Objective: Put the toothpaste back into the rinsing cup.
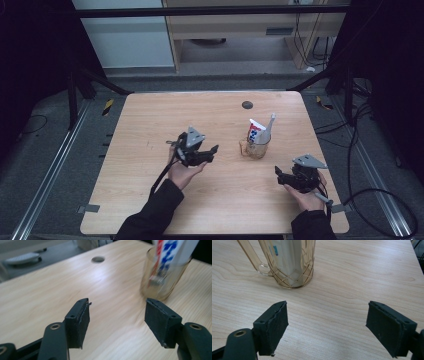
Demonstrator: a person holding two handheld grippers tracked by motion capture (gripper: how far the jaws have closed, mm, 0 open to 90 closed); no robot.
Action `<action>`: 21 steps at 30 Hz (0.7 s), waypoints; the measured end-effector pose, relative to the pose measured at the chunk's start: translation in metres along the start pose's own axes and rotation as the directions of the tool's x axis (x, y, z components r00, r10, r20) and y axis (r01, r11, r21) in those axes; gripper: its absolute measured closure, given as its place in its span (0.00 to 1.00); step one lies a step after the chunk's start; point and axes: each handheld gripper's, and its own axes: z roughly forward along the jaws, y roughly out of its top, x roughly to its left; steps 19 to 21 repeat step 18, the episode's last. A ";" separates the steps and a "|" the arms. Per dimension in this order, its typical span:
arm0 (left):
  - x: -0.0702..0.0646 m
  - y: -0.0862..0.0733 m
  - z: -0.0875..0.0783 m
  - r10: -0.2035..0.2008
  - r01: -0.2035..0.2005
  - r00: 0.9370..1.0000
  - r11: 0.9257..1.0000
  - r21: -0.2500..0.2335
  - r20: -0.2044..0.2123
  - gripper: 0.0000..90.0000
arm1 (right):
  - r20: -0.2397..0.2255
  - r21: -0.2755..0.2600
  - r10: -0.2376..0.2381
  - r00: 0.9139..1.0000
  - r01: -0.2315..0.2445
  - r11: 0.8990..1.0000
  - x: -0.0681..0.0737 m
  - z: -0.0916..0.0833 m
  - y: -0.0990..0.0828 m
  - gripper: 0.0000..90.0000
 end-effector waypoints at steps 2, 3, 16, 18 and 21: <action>0.012 -0.014 -0.011 -0.013 0.014 1.000 0.999 0.033 -0.024 0.38 | -0.002 0.005 -0.001 1.000 0.001 1.000 0.000 0.000 0.000 0.19; 0.017 -0.019 -0.016 -0.015 0.016 0.999 0.999 0.037 -0.040 0.37 | -0.006 0.006 0.002 1.000 -0.002 1.000 0.001 0.000 -0.001 0.19; 0.046 -0.070 -0.062 -0.032 0.047 0.989 0.994 0.102 -0.141 0.33 | -0.010 0.017 0.008 1.000 -0.008 1.000 0.000 -0.003 -0.004 0.16; 0.051 -0.076 -0.069 -0.051 0.067 0.987 0.993 0.100 -0.155 0.33 | -0.012 0.022 0.011 1.000 -0.011 1.000 0.001 -0.003 -0.005 0.15; 0.051 -0.076 -0.069 -0.051 0.067 0.987 0.993 0.100 -0.155 0.33 | -0.012 0.022 0.011 1.000 -0.011 1.000 0.001 -0.003 -0.005 0.15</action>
